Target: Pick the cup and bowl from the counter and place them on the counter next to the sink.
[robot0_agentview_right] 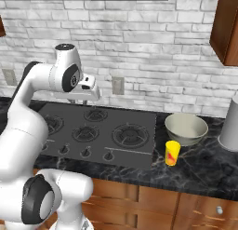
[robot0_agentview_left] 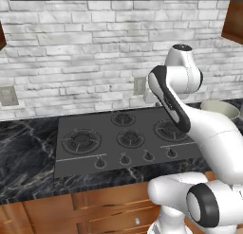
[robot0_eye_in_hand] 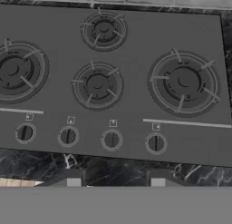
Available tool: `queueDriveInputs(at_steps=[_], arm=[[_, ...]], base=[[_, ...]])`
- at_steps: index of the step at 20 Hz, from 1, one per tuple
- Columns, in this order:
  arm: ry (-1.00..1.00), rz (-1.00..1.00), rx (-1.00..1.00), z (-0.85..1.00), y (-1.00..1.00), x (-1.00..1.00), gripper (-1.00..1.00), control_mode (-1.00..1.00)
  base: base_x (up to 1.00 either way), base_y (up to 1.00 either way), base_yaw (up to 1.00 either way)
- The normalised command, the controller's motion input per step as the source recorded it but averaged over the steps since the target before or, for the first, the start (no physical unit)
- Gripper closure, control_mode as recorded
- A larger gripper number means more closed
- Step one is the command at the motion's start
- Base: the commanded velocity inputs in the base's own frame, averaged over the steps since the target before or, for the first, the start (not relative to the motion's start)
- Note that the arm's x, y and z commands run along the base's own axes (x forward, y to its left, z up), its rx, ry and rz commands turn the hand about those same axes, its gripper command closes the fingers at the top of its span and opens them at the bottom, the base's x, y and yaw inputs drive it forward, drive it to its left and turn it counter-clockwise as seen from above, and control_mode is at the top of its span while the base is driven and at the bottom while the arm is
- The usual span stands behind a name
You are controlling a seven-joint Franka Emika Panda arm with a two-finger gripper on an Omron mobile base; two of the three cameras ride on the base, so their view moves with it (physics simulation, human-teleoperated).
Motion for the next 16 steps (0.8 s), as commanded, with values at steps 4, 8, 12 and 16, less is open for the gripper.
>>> queueDriveInputs(at_steps=[4, 8, 12, 16], arm=[[0.0, -0.01, 0.02, -0.03, -0.02, 0.0, -1.0, -1.0], [0.02, 0.0, 0.01, -0.03, 0.0, -0.14, -1.0, -1.0], [0.26, 0.0, 0.0, -0.31, 0.0, -0.12, -1.0, -1.0], [0.21, 0.0, 0.0, -0.43, -0.58, -0.03, -1.0, -1.0]], base=[[0.0, 0.0, 0.0], [0.0, 0.0, 0.0], [0.0, 0.0, 0.0], [0.0, 0.0, 0.0]])
